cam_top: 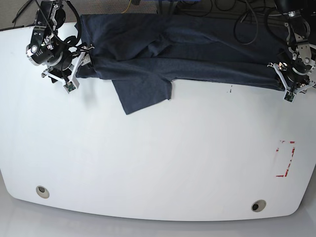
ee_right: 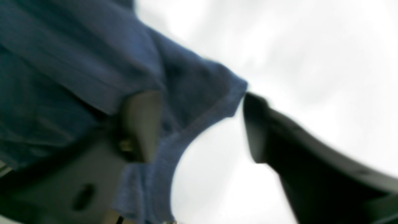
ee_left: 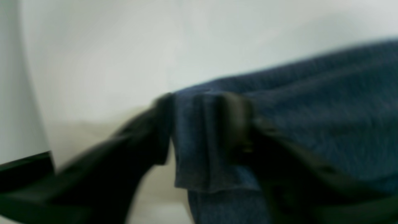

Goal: Layout the t-shirt on the table in an organized manner, then fold the t-shirt properly
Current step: 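Open both grippers and release the folded hem onto the shirt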

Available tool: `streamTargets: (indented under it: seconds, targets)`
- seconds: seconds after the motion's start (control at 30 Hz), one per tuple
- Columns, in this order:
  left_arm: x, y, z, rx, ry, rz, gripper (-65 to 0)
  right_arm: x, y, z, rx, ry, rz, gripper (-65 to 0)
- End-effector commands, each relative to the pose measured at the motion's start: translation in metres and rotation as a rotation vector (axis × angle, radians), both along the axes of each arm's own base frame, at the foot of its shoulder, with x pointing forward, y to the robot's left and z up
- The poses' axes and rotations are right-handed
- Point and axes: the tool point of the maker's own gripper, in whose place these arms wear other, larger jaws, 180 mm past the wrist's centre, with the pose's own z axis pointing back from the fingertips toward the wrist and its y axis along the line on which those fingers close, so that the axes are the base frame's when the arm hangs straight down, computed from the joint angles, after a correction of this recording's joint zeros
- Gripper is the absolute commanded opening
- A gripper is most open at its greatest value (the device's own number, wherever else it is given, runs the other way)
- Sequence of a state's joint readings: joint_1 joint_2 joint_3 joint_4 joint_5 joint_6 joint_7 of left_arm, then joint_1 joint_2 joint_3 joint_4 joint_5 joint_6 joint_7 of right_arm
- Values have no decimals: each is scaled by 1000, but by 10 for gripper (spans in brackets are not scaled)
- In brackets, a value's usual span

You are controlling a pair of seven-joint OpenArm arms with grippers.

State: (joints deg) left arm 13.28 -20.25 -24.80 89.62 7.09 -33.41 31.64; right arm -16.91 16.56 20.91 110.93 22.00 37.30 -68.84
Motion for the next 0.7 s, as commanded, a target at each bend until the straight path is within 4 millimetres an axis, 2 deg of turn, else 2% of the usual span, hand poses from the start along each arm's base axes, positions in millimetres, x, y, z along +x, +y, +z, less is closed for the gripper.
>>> streamTargets:
  seconds: [0.0, 0.07, 0.3, 0.5, 0.67]
  targets:
    - [12, 1, 16, 11, -55, -13, -324, 8, -3, 9, -15, -38, 3, -159]
    - [18, 2, 20, 11, -71, -12, -304, 11, -3, 10, -13, -47, 4, -150]
    - [28, 3, 28, 14, -100, -5, -301, 24, 1, 22, -6, -95, 9, -150]
    - [47, 9, 55, 41, -205, 43, -298, 40, 16, 38, 40, -167, 25, -150]
    - [55, 2, 75, 56, -260, 24, -301, 53, 30, 50, 118, -220, 35, -150]
